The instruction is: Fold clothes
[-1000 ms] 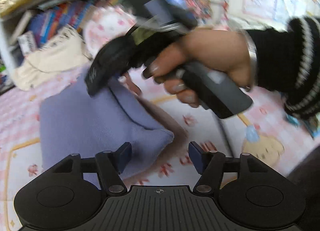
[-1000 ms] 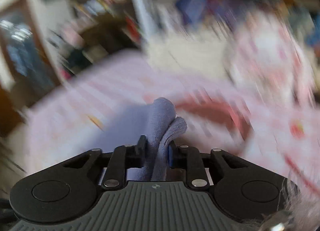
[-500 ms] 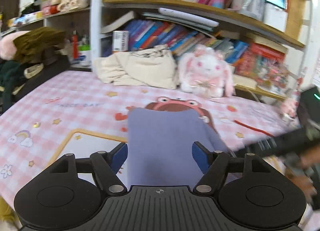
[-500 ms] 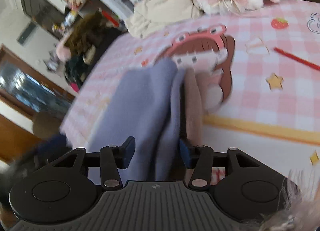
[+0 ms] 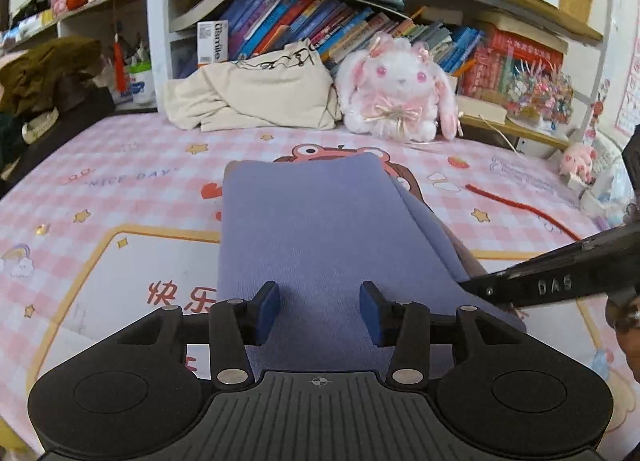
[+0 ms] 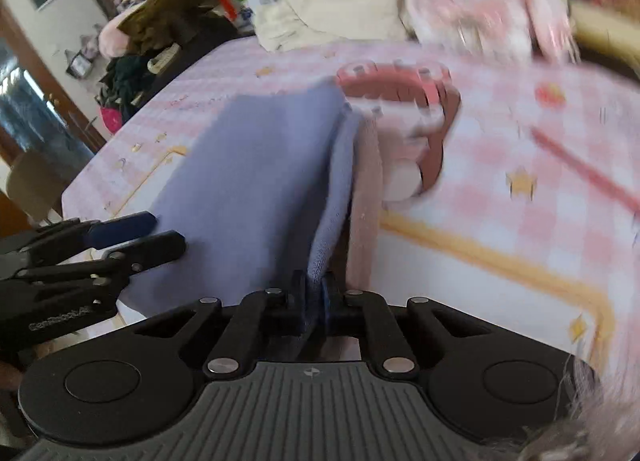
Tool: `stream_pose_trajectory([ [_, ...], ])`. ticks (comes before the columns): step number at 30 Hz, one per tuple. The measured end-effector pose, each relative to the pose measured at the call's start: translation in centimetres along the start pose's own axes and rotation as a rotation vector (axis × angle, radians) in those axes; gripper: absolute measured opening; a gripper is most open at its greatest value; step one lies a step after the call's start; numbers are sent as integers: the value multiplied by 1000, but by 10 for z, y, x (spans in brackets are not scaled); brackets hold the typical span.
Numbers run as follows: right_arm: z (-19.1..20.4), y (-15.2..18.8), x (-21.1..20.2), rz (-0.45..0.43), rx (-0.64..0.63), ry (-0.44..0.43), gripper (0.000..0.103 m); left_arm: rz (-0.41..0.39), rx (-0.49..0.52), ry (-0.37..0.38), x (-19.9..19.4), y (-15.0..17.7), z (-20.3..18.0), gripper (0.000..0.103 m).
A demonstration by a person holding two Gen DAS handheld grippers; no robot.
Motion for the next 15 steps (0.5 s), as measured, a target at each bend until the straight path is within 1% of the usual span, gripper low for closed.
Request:
stream_pose_trajectory([
  [2,-1,0,0,2,3,-7,8,-6,15,-6,0,1,-2,45],
  [6,0,-1,1,12,-8,-2,9,-15,7,0,-1,2,-1,46],
  [8,-1,-2,-2,12,-1,-1,9,-19,15,2,-1,2,-2,50],
  [9,-1,-3,-3,10,5,-1,12,-21,17,1,-2,1,-2,51],
  [10,-1,-4,-6,2,12,0,14,-25,12,-8,-4,-1,-2,56],
  [11,-2,-5,-10,-9,19,0,15,-34,-6,-22,-8,-4,0,70],
  [12,-3,-7,-13,-20,27,0,20,-48,-25,-36,-13,-6,2,77],
  [13,-3,-9,-17,-38,34,-2,28,-89,-47,-51,-22,-10,7,84],
  [14,-4,-11,-22,-58,41,-1,33,-127,-59,-62,-29,-14,11,89],
  [15,-5,-13,-26,-78,48,4,45,-162,-70,-75,-36,-17,15,91],
])
Point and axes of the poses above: each gripper's, at about its wrist camera, not at the fingertips, and x roughly the way its jaws point, z to its left, y to its underside, the point moved 7 cm from there along x, roughly the way its jaws point, and after that the axes turned 6 degrees about -y, right-handed, at the moved point
